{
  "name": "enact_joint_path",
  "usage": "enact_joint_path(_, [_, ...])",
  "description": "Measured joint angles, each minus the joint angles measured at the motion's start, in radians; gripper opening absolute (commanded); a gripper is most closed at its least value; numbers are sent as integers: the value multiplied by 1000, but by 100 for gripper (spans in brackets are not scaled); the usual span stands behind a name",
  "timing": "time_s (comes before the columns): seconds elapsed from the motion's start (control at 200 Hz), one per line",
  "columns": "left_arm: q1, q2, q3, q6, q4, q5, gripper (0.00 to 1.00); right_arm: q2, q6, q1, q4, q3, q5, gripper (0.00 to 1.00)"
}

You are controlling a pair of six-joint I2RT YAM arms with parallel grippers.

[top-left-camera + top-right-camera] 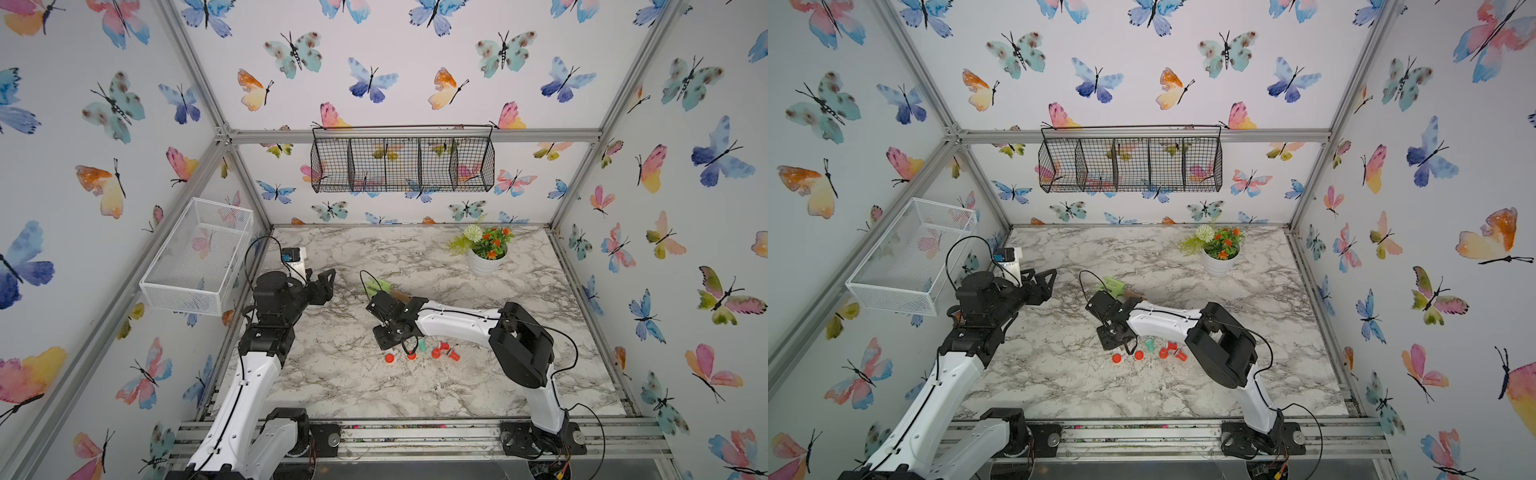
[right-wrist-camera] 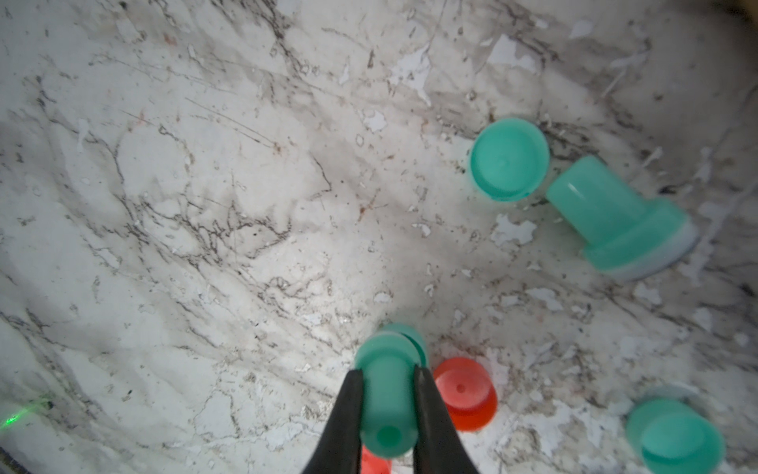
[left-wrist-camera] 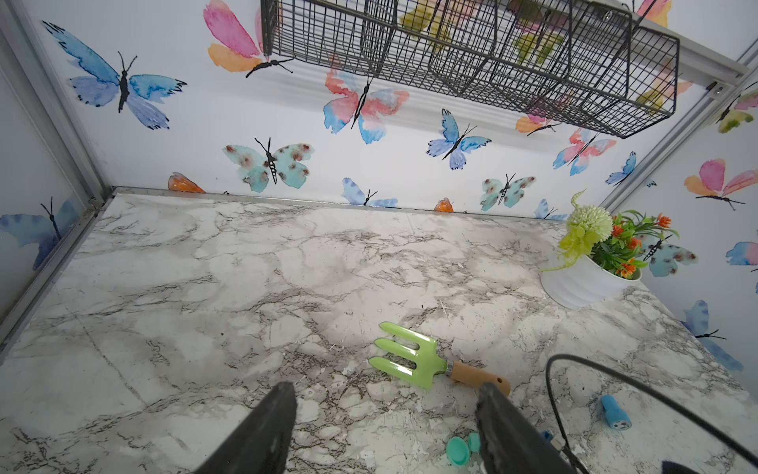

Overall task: Close the stamp cap
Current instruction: Close the cover of the stamp.

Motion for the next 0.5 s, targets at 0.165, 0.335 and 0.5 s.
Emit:
enact_joint_path(0.165, [0,0,0,0,0,2,72,-8,0,0,5,0,-3,8])
enact_joint_path(0.335, [2,0,0,0,0,3,71,-13,0,0,4,0,0,8])
enact_joint_path(0.5, [2,0,0,0,0,6,72,-13,0,0,1,0,1,8])
